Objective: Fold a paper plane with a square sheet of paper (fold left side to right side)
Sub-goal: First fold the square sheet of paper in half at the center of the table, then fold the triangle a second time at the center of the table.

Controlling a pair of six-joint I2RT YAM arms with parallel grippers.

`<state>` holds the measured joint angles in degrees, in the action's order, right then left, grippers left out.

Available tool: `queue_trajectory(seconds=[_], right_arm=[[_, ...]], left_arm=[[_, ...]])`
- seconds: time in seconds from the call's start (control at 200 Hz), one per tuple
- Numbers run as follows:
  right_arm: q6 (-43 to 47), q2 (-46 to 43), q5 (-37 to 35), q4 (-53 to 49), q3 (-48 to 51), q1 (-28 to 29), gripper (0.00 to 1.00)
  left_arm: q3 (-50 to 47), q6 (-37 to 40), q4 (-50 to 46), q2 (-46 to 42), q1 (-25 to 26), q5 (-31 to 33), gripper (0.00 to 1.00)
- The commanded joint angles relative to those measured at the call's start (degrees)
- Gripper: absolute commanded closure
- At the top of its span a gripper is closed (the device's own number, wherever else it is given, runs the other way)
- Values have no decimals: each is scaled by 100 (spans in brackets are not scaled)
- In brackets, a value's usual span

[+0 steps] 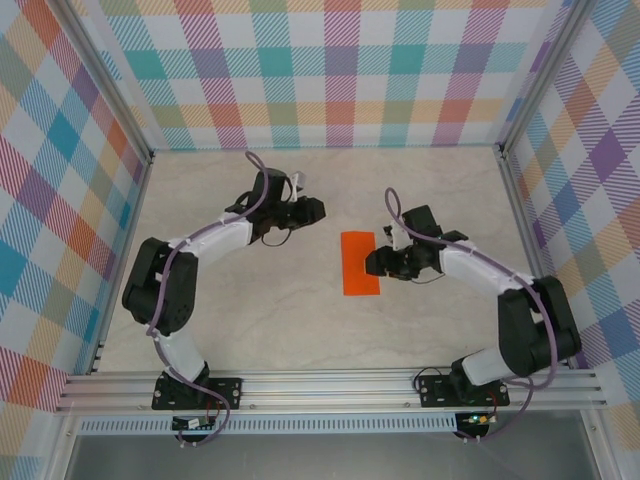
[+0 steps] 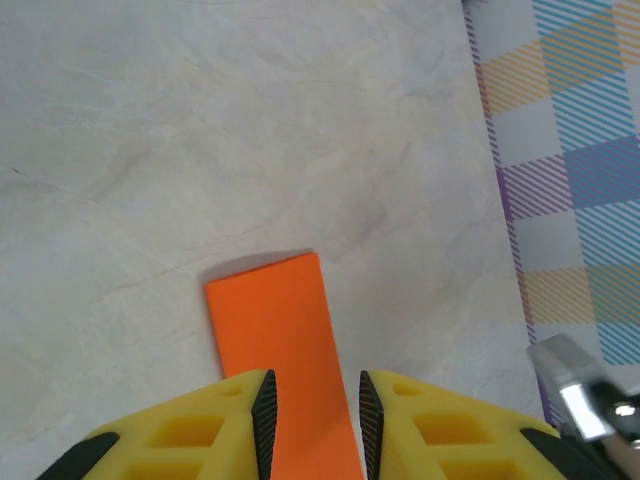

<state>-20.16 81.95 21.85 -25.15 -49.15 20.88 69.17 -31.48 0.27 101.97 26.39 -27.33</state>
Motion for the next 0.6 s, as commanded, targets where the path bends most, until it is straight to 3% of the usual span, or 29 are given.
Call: queue_trajectory(seconds=[0.0, 0.165, 0.3, 0.595], right_arm=[[-21, -334, -528, -195, -7, -127, 37], [-400, -799, -568, -228, 160, -122, 13], [-525, -1002, -718, -331, 412, -121, 0], [-631, -953, -591, -245, 653, -120, 0]], left_arm=[[-223, -243, 201, 325, 441, -10, 70], [583, -402, 173, 1206, 670, 3, 71], [1204, -338, -73, 1767, 723, 62, 71], [1585, -226, -437, 2197, 731, 343, 72]])
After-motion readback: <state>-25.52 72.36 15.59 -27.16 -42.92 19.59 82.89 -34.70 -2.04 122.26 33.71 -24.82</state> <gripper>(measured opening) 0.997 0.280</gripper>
